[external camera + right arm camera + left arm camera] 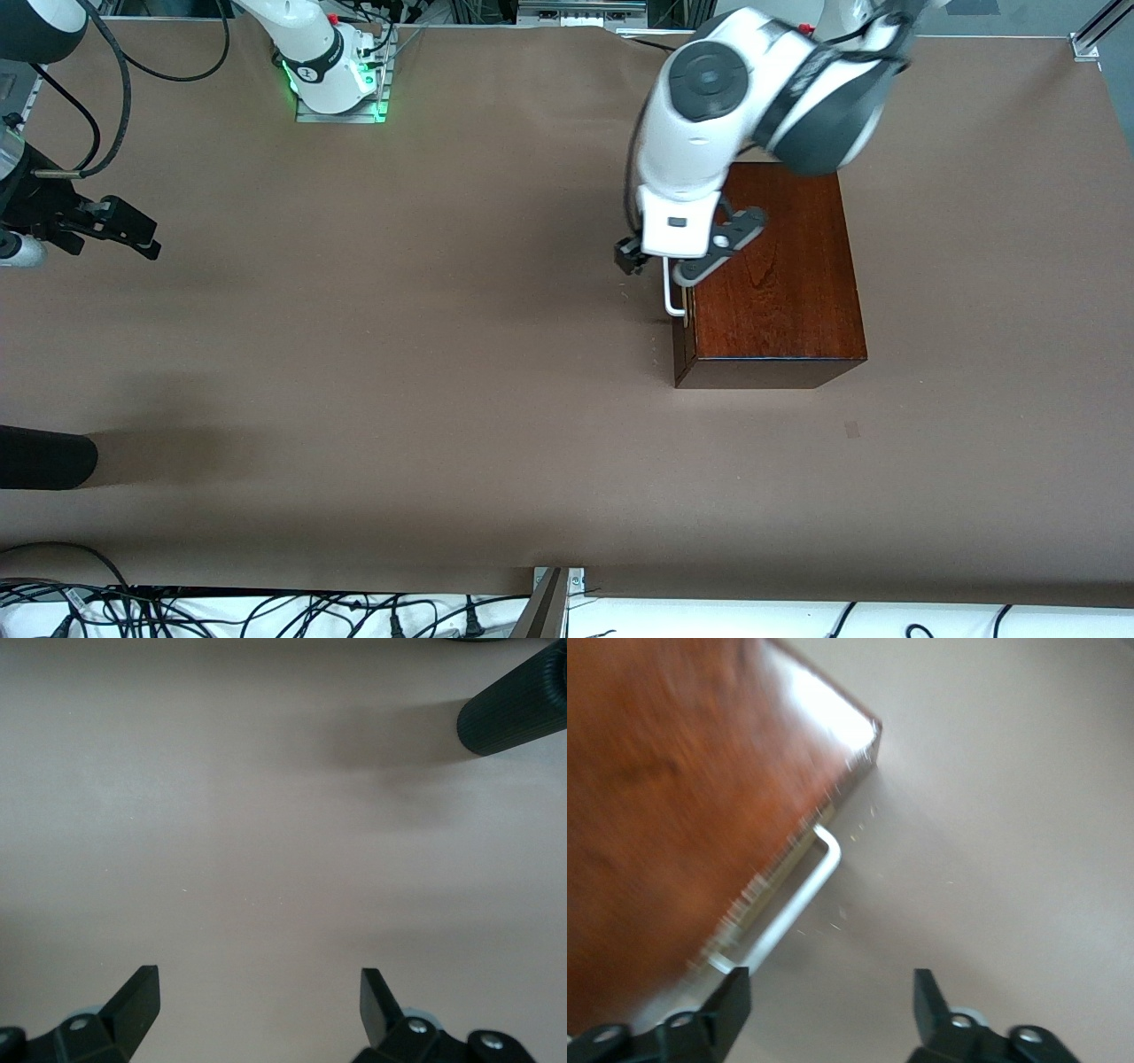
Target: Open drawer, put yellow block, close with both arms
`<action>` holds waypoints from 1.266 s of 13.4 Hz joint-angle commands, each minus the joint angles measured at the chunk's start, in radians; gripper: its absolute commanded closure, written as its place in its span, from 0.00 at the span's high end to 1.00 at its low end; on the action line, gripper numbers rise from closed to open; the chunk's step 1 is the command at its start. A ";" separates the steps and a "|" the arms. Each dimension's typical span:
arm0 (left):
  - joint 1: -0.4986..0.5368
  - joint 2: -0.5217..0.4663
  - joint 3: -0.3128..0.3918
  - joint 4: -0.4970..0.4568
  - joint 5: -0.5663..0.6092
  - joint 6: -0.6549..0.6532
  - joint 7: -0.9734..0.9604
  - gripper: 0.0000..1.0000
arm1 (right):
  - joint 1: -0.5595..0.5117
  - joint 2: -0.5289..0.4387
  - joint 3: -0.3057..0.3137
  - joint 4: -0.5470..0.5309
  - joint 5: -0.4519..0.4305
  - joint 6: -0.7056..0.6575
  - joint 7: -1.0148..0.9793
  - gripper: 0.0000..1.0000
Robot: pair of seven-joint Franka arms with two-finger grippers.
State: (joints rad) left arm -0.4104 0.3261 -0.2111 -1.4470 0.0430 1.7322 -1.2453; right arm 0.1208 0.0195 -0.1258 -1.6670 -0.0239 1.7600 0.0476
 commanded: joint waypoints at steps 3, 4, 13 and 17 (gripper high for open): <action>0.140 -0.177 0.048 -0.056 -0.018 -0.123 0.526 1.00 | -0.003 -0.001 0.000 0.004 0.005 -0.001 0.006 1.00; 0.140 -0.209 0.093 -0.081 -0.018 -0.125 0.631 1.00 | -0.001 -0.001 0.000 0.004 0.005 -0.002 0.009 1.00; 0.307 -0.381 0.205 -0.234 -0.037 -0.022 1.217 1.00 | 0.000 -0.009 0.002 0.015 0.005 -0.005 0.009 1.00; 0.321 -0.378 0.206 -0.234 -0.057 -0.025 1.236 1.00 | 0.000 -0.012 0.002 0.015 0.004 -0.007 0.008 1.00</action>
State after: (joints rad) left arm -0.0965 -0.0312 0.0010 -1.6559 0.0065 1.6896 -0.0323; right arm 0.1215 0.0152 -0.1251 -1.6599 -0.0239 1.7604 0.0476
